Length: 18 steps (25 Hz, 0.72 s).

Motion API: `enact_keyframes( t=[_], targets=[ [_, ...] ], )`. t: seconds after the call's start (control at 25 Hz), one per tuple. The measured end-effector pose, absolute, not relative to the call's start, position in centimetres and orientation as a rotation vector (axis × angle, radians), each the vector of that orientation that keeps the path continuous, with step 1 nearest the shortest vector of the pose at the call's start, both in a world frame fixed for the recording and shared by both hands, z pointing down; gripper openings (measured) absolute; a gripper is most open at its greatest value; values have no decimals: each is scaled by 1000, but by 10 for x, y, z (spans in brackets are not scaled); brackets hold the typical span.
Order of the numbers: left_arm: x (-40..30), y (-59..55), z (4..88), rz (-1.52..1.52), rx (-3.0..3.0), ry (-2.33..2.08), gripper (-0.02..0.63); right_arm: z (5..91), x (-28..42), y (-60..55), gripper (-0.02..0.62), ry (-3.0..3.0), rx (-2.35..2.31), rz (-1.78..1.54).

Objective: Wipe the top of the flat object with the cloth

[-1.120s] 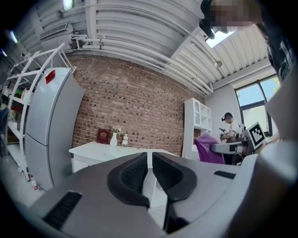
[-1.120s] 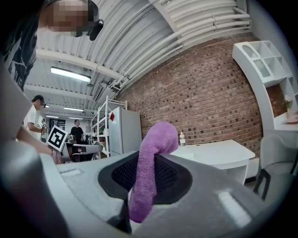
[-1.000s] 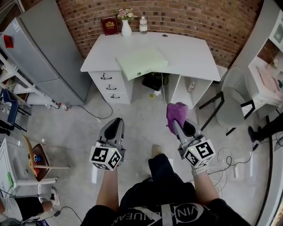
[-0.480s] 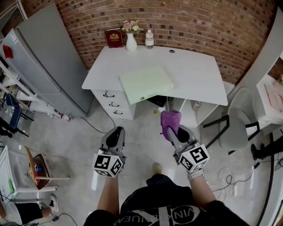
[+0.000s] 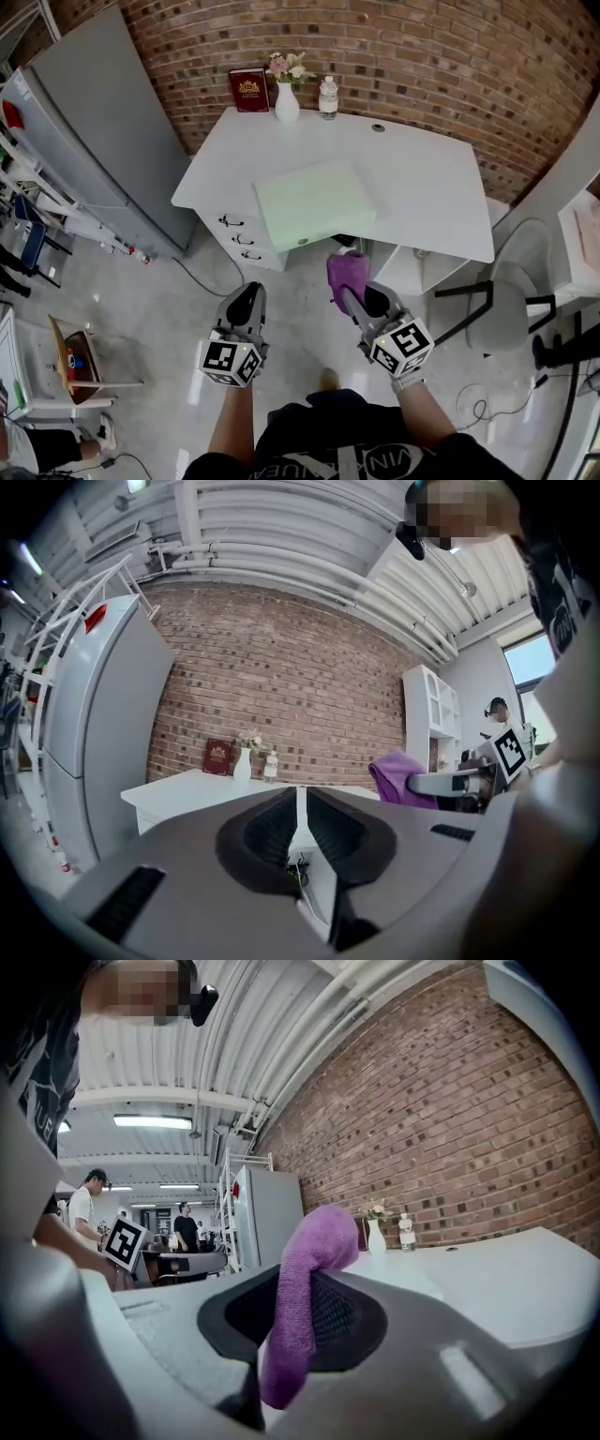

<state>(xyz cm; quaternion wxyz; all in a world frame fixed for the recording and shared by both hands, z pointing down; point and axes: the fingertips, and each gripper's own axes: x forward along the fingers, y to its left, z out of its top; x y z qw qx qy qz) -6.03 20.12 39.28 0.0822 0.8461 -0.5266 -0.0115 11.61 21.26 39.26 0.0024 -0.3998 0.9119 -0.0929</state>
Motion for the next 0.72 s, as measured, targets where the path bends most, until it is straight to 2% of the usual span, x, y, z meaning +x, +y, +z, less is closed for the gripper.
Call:
enact_keyframes(
  t=[0.72],
  targets=[
    [-85, 87, 415, 15, 2525, -1584, 35, 400, 82, 103, 69, 2902, -1194, -338]
  ],
)
